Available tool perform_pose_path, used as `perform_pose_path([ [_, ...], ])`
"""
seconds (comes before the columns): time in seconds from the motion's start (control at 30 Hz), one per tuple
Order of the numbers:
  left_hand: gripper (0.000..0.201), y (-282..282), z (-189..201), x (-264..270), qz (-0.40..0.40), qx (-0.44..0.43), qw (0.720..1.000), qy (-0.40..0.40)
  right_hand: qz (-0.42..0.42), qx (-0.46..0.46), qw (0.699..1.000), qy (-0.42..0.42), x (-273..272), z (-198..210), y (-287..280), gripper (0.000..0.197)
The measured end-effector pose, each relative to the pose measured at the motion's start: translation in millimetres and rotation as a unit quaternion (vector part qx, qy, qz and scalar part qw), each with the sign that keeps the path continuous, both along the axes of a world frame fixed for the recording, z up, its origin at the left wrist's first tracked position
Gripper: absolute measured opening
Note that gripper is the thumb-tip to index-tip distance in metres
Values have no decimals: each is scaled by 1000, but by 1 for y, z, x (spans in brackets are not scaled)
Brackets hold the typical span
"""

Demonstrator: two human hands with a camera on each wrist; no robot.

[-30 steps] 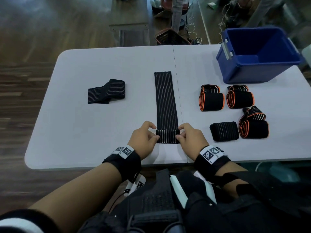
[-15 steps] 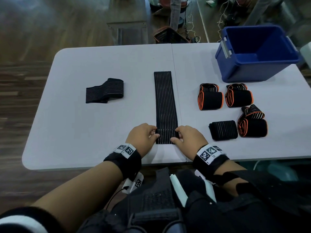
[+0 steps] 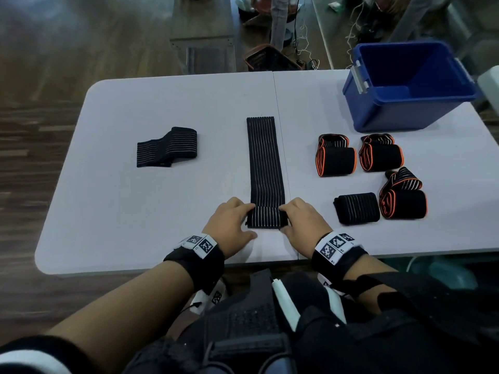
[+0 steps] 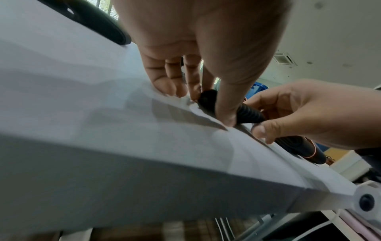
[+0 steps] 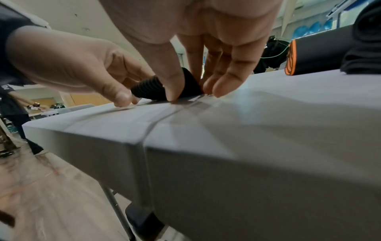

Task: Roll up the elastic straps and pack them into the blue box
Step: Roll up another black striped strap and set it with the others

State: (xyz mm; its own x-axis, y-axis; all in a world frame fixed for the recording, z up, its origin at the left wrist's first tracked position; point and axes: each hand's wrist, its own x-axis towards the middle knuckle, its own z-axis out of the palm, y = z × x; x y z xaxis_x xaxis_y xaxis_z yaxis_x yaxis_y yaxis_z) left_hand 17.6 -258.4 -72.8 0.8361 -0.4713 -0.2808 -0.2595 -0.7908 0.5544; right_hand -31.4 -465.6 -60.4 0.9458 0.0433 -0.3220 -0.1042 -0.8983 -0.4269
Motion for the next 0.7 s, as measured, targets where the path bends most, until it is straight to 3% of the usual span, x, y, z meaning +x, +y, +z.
perform_pose_path([
  [0.07, 63, -1, -1, 1, 18, 1, 1000, 3, -22, 22, 999, 1, 3, 1, -1, 39],
  [0.2, 23, -7, 7, 7, 70, -22, 997, 29, -75, 58, 995, 35, 10, 4, -1, 20],
  [0.53, 49, -14, 16, 9, 122, -7, 989, 81, -206, 103, 972, 48, 13, 3, -2, 28],
  [0.7, 30, -11, 14, 8, 184, -40, 979, 75, -179, 110, 978, 15, 10, 2, -1, 32],
])
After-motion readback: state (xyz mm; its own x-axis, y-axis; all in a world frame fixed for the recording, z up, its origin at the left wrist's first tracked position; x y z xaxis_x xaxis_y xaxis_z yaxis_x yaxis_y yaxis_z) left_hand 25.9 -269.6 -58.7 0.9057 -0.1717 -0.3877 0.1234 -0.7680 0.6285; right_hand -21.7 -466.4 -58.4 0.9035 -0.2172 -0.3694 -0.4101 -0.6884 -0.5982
